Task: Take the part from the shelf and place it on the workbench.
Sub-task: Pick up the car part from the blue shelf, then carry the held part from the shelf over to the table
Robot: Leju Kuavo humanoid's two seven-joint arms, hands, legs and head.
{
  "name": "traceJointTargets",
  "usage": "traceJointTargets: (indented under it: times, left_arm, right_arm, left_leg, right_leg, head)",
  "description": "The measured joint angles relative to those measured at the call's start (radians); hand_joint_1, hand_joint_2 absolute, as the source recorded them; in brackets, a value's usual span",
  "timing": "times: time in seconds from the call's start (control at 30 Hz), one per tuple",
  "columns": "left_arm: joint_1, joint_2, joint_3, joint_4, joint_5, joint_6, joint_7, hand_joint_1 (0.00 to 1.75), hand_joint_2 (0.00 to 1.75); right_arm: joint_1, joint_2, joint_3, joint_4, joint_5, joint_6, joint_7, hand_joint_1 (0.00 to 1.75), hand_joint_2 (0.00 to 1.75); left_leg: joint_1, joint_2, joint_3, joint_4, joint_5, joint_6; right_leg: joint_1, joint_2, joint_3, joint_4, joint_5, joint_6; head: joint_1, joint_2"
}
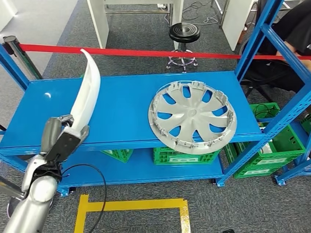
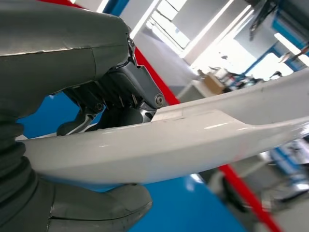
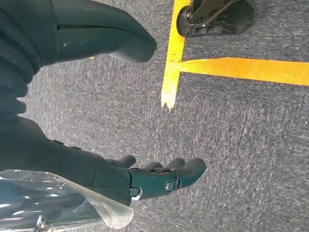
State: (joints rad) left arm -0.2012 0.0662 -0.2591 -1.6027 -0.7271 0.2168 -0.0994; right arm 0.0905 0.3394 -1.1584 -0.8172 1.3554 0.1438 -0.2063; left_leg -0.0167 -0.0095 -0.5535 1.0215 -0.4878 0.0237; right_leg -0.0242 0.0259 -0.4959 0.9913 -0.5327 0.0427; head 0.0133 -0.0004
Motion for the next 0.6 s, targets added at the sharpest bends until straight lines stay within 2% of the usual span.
traceJointTargets:
  times: [0.07,0.1,0.13,0.17,0.23,0.27,0.3,0.33,0.37,0.43,0.47,0.5,0.57,0.6]
  left_arm:
    - [0.063,0.0,0.011,-0.084,0.06,0.008,-0.038,1.75,1.75]
    - [0.094,0.0,0.016,-0.126,0.081,0.017,-0.057,1.75,1.75]
    - [0.125,0.0,0.022,-0.163,0.096,0.029,-0.073,1.75,1.75]
    - [0.157,0.0,0.029,-0.198,0.107,0.043,-0.089,1.75,1.75]
    - [0.22,0.002,0.047,-0.257,0.13,0.073,-0.119,1.75,1.75]
    - [0.248,0.002,0.055,-0.281,0.14,0.084,-0.132,1.75,1.75]
    - [0.273,0.002,0.062,-0.302,0.147,0.093,-0.142,1.75,1.75]
    - [0.291,0.002,0.067,-0.319,0.151,0.097,-0.148,1.75,1.75]
    - [0.306,0.003,0.072,-0.332,0.153,0.099,-0.151,1.75,1.75]
    - [0.33,0.003,0.082,-0.356,0.164,0.109,-0.162,1.75,1.75]
    - [0.344,0.002,0.089,-0.37,0.176,0.119,-0.172,1.75,1.75]
    - [0.361,0.002,0.096,-0.385,0.191,0.131,-0.187,1.75,1.75]
    - [0.401,0.001,0.112,-0.413,0.23,0.148,-0.22,1.75,1.75]
    - [0.422,0.0,0.121,-0.424,0.253,0.152,-0.239,1.75,1.75]
  right_arm:
    - [0.01,0.004,0.015,-0.002,-0.034,-0.009,0.004,0.0,1.75]
    - [0.014,0.006,0.022,-0.003,-0.051,-0.014,0.004,0.0,1.75]
    - [0.016,0.007,0.029,-0.004,-0.067,-0.019,0.003,0.0,1.75]
    - [0.017,0.007,0.035,-0.004,-0.082,-0.022,0.001,0.0,1.75]
    - [0.018,0.007,0.046,-0.004,-0.11,-0.028,-0.004,0.0,1.75]
    - [0.019,0.007,0.049,-0.004,-0.12,-0.028,-0.007,0.0,1.75]
    - [0.02,0.007,0.052,-0.004,-0.128,-0.029,-0.008,0.0,1.75]
    - [0.021,0.007,0.054,-0.004,-0.132,-0.029,-0.01,0.0,1.75]
    - [0.022,0.007,0.057,-0.004,-0.135,-0.03,-0.01,0.0,1.75]
    - [0.019,0.007,0.063,-0.004,-0.143,-0.028,-0.011,0.0,1.75]
    - [0.018,0.008,0.065,-0.003,-0.151,-0.024,-0.011,0.0,1.75]
    - [0.017,0.008,0.067,-0.003,-0.16,-0.017,-0.009,0.0,1.75]
    - [0.018,0.011,0.069,-0.001,-0.186,0.01,-0.004,0.0,1.75]
    - [0.019,0.013,0.069,0.0,-0.199,0.03,-0.004,0.0,1.75]
  left_leg:
    - [0.002,0.003,0.004,-0.009,0.006,0.008]
    - [0.004,0.006,0.008,-0.019,0.012,0.013]
    - [0.007,0.011,0.012,-0.03,0.018,0.018]
    - [0.009,0.016,0.015,-0.038,0.023,0.021]
    - [0.007,0.023,0.012,-0.039,0.025,0.024]
    - [0.007,0.026,0.01,-0.036,0.025,0.024]
    - [0.007,0.027,0.008,-0.034,0.025,0.023]
    - [0.008,0.027,0.006,-0.031,0.024,0.022]
    - [0.009,0.026,0.005,-0.027,0.023,0.02]
    - [0.009,0.025,-0.001,-0.016,0.02,0.009]
    - [0.008,0.025,-0.005,-0.009,0.02,0.002]
    - [0.006,0.024,-0.01,-0.004,0.022,-0.006]
    - [0.005,0.025,-0.015,0.001,0.028,-0.018]
    - [0.007,0.024,-0.019,0.007,0.02,-0.024]
  right_leg:
    - [-0.001,0.002,0.0,-0.002,0.0,0.007]
    - [0.0,-0.001,-0.004,0.004,-0.007,0.009]
    - [0.002,-0.005,-0.015,0.026,-0.027,0.009]
    - [0.003,-0.01,-0.035,0.067,-0.055,0.009]
    - [0.004,-0.017,-0.095,0.201,-0.118,0.011]
    - [0.003,-0.018,-0.12,0.255,-0.132,0.012]
    - [0.003,-0.018,-0.131,0.28,-0.126,0.014]
    - [0.001,-0.019,-0.123,0.261,-0.101,0.015]
    - [0.0,-0.021,-0.097,0.208,-0.062,0.015]
    - [-0.001,-0.025,-0.034,0.083,-0.013,0.015]
    - [-0.001,-0.026,-0.016,0.045,-0.004,0.012]
    - [0.001,-0.025,-0.009,0.031,-0.006,0.007]
    - [0.002,-0.022,-0.019,0.029,-0.001,-0.008]
    - [0.001,-0.022,-0.025,0.029,0.003,-0.017]
  head:
    - [0.0,0.0]
    - [0.001,0.0]
    - [0.003,0.0]
    - [0.004,0.0]
    - [0.006,0.0]
    - [0.006,0.0]
    - [0.006,0.0]
    - [0.006,0.0]
    - [0.006,0.0]
    - [0.008,0.0]
    - [0.008,0.0]
    - [0.008,0.0]
    - [0.008,0.0]
    - [0.007,0.0]
